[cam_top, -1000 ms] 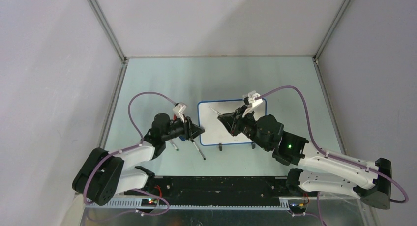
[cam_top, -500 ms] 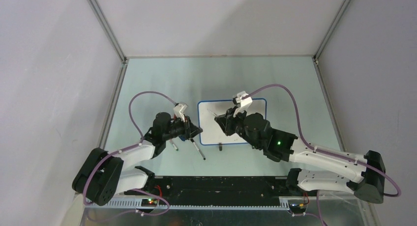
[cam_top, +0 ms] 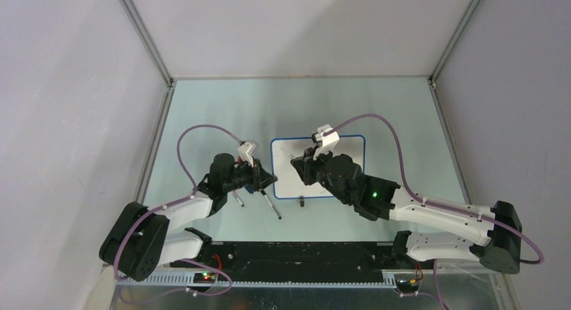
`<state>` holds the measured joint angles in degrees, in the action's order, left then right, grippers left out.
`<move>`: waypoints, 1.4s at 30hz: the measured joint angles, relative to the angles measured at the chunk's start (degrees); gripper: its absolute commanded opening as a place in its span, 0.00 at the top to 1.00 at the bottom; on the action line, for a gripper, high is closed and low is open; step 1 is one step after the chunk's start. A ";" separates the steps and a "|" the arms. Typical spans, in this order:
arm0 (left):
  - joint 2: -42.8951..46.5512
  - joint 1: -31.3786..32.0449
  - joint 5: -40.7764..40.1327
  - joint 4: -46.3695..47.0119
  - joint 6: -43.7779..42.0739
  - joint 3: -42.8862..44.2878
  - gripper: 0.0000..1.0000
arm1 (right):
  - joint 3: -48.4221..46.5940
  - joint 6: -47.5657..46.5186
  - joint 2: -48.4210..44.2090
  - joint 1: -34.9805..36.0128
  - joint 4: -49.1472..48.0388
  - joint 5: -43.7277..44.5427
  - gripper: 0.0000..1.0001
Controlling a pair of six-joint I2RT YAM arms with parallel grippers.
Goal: Write a sentence on the whiteboard
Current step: Hold the whiteboard on the whiteboard stand.
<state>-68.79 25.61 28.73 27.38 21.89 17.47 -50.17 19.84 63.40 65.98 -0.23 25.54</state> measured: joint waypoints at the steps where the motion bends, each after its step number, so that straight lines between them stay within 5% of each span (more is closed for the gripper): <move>1: 0.04 0.00 -0.02 -0.13 -0.02 0.02 0.80 | -0.15 -0.17 0.20 0.15 0.00 0.15 1.00; 42: 0.87 0.00 0.39 -0.94 -0.96 0.02 0.80 | -9.29 0.68 10.56 1.20 6.80 4.98 1.00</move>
<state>-67.92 25.61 29.12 26.44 20.93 17.50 -59.46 20.51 73.95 67.18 6.57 30.52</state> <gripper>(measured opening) 0.198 0.145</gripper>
